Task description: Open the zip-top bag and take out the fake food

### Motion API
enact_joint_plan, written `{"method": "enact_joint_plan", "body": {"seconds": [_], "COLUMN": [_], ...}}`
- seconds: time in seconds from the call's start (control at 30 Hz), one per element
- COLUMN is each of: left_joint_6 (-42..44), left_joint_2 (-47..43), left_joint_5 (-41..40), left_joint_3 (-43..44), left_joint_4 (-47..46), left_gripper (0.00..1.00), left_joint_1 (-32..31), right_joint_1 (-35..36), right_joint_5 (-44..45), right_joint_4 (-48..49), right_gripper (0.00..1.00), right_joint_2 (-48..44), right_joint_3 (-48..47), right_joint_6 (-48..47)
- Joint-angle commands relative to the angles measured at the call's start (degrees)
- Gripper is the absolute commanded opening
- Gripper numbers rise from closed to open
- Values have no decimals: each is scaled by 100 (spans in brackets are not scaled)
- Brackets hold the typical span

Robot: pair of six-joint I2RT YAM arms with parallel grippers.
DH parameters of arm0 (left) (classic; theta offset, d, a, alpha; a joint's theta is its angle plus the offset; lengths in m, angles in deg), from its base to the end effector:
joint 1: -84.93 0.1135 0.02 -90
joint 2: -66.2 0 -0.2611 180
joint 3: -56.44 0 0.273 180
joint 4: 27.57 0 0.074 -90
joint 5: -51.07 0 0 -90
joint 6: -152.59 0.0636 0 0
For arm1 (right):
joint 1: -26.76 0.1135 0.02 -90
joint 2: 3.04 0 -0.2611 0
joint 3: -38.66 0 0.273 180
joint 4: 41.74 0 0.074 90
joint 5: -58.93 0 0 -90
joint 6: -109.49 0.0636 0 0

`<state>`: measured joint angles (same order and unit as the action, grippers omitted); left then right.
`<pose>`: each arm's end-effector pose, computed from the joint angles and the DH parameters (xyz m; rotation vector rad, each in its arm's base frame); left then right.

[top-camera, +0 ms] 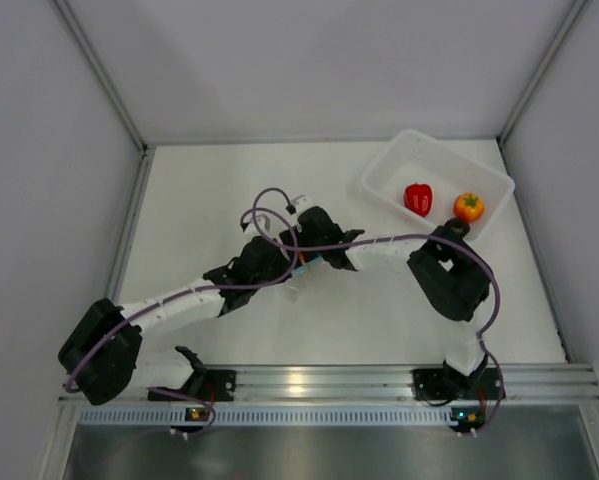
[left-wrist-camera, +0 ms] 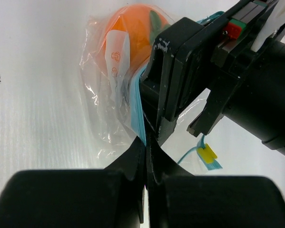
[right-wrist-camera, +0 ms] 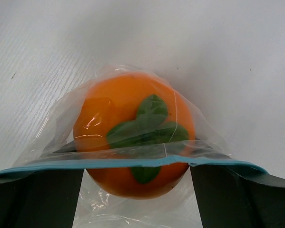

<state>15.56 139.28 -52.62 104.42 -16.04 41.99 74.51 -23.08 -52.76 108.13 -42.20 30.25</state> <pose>0.2300 -0.1935 0.1665 -0.2163 2.2477 -0.6095 0.3110 0.3293 0.1287 -0.6637 2.2143 0.3699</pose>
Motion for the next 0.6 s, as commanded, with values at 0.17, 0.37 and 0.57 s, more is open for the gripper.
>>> {"method": "enact_joint_plan", "body": {"seconds": [0.17,0.37,0.57], "left_joint_6": [-175,-377,-308], "left_joint_2": [-443,-786,-1155], "left_joint_5": [553,43,-238], "left_joint_3": [-127,-268,-347], "left_joint_4": [-252,-252,-191], "left_gripper": [0,0,0], "left_joint_1": [-162,-162,-162], "right_joint_1": [-196,-2,296], "right_joint_5": [309,493,178], "right_joint_4": [378,-79,-791], "right_gripper": [65,64,62], "right_joint_2": [-535,-1334,-1783], "right_joint_3": [276,663,909], "right_joint_6": [435,839,998]}}
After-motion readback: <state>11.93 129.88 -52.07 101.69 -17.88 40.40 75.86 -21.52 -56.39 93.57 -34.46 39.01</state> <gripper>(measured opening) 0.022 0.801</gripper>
